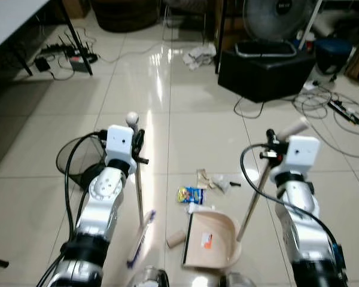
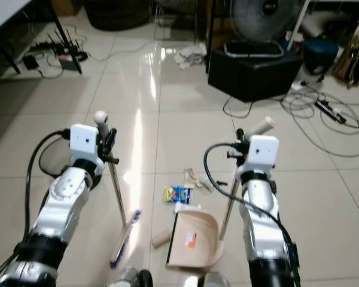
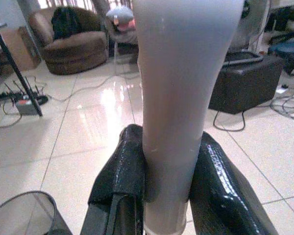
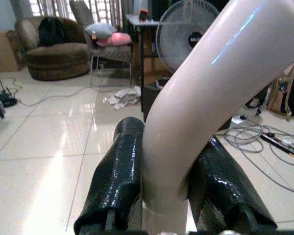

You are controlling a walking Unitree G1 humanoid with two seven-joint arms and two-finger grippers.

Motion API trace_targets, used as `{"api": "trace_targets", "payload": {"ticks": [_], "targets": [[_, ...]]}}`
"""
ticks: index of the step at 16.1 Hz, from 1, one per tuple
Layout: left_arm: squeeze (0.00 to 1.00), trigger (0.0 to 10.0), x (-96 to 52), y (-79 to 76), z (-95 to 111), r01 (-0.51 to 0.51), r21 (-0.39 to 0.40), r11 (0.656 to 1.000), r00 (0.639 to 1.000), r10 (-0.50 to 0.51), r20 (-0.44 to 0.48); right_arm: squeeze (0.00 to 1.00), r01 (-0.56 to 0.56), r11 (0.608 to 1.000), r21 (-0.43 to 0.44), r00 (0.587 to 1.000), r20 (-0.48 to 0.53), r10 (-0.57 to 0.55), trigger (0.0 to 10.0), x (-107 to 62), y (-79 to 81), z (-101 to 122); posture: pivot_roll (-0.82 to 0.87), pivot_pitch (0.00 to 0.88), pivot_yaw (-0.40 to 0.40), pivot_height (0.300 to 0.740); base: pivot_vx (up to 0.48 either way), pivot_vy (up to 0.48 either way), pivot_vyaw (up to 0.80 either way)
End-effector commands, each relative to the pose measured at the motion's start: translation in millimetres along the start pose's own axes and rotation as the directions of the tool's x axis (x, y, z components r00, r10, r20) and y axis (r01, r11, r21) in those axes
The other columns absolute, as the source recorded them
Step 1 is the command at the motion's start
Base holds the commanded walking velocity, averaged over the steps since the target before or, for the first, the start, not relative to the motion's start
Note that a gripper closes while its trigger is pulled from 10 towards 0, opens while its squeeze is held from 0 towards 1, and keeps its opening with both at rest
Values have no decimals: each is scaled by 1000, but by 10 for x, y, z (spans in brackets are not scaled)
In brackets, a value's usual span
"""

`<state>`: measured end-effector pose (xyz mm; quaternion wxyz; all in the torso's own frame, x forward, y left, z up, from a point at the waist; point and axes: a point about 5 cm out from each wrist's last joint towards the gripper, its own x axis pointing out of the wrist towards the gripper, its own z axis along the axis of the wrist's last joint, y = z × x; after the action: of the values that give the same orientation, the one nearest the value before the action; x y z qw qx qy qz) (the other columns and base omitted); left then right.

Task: Sweep floor

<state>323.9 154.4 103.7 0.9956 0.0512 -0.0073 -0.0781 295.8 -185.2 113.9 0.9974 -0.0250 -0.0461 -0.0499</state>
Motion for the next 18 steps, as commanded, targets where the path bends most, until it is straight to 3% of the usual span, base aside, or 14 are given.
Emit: {"api": "trace_targets", "payload": {"ticks": [1, 5, 11, 14, 16, 18], "targets": [[0, 10000, 53, 53, 43, -33, -7, 999, 999, 33, 25, 0, -7, 1000, -18, 999, 33, 8, 10000, 57, -4, 36, -17, 139, 78, 740, 0, 0, 0], [0, 10000, 69, 127, 45, -111, -71, 991, 989, 117, 85, 0, -26, 995, -95, 998, 49, 31, 10000, 131, -4, -6, -11, 203, 73, 740, 0, 0, 0], [0, 10000, 46, 209, 43, -96, -18, 995, 980, 97, 175, 0, -58, 986, -154, 994, 88, 72, 10000, 192, 145, -90, 17, 333, 79, 740, 0, 0, 0], [0, 10000, 26, 170, 67, -61, -9, 998, 975, 61, 215, 0, -10, 985, -174, 980, 192, 43, 10000, 203, 144, 9, 50, 372, 93, 740, 0, 0, 0], [0, 10000, 31, 111, 71, -28, -17, 999, 973, 32, 231, 0, -18, 989, -145, 970, 238, 52, 10000, 233, 215, 75, 49, 388, 98, 740, 0, 0, 0], [0, 10000, 57, 57, 64, -17, -15, 1000, 973, 20, 230, 0, -83, 983, -164, 958, 258, 124, 10000, 196, 410, 56, 56, 406, 99, 740, 0, 0, 0]]}}
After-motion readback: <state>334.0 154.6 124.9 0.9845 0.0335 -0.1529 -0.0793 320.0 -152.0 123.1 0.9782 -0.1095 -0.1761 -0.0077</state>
